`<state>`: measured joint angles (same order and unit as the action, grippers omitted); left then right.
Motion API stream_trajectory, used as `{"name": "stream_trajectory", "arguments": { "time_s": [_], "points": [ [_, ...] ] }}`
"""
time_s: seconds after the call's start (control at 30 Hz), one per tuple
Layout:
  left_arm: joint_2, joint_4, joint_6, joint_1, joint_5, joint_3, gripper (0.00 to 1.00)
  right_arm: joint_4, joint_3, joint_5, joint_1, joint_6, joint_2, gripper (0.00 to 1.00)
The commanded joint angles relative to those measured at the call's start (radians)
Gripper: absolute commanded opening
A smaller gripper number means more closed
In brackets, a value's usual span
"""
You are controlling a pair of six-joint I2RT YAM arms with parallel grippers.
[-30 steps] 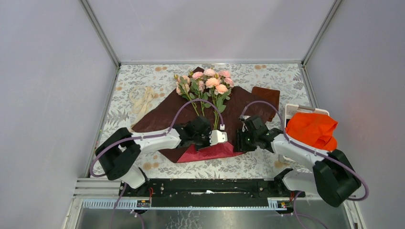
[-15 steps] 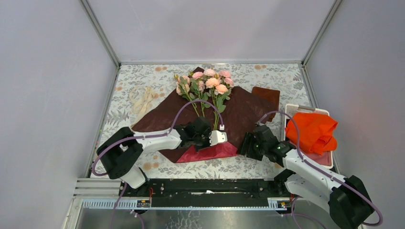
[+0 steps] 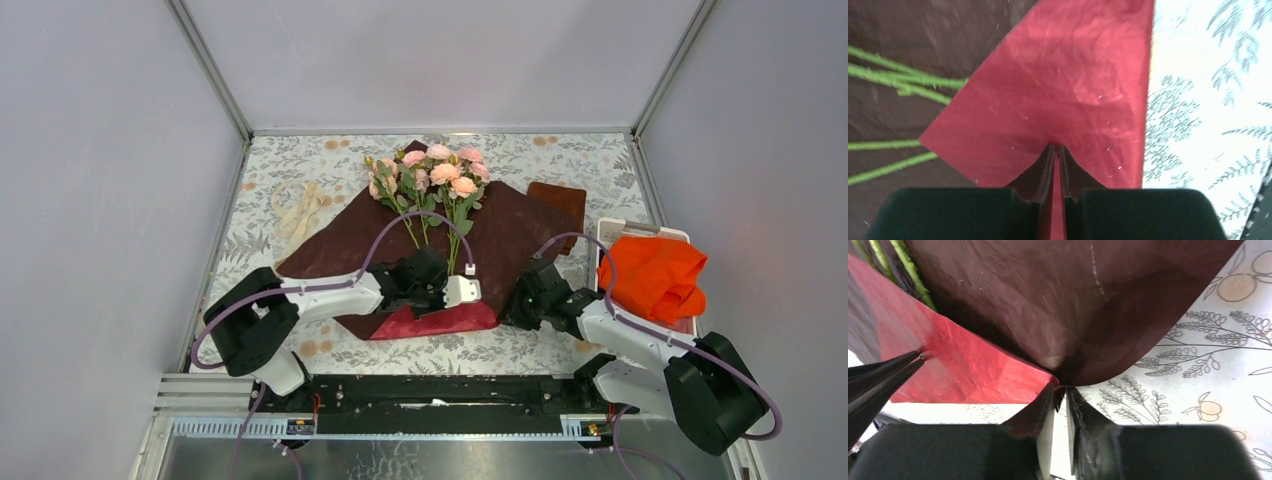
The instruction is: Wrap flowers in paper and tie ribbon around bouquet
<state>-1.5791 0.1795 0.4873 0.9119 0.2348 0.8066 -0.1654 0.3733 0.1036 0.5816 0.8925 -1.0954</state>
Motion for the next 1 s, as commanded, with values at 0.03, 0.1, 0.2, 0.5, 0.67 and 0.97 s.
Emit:
{"name": "stream_trajectory", "arguments": {
  "time_s": [0.03,0.1,0.2,0.5,0.67,0.97],
  "points": [
    [-0.009,-0.024,-0.005,0.072,0.009,0.106,0.14,-0.117,0.078,-0.139,-0.002,-0.076,-0.012,0.12],
    [-0.025,-0.04,-0.037,0.082,0.025,0.134,0.14,-0.145,0.105,-0.156,-0.002,-0.094,-0.002,0.08],
    [-0.069,-0.08,-0.087,0.09,0.025,0.155,0.15,-0.151,0.121,-0.16,-0.002,-0.102,0.023,0.02],
    [-0.246,-0.079,-0.169,0.079,-0.105,0.236,0.13,-0.182,0.175,-0.178,-0.001,-0.123,0.064,0.0],
    [-0.281,-0.043,-0.236,0.062,-0.031,0.247,0.12,-0.054,0.055,-0.138,-0.002,-0.031,0.092,0.22],
    [-0.285,-0.038,-0.245,0.031,-0.014,0.24,0.11,0.05,-0.092,-0.068,-0.002,0.145,0.118,0.62]
  ]
}}
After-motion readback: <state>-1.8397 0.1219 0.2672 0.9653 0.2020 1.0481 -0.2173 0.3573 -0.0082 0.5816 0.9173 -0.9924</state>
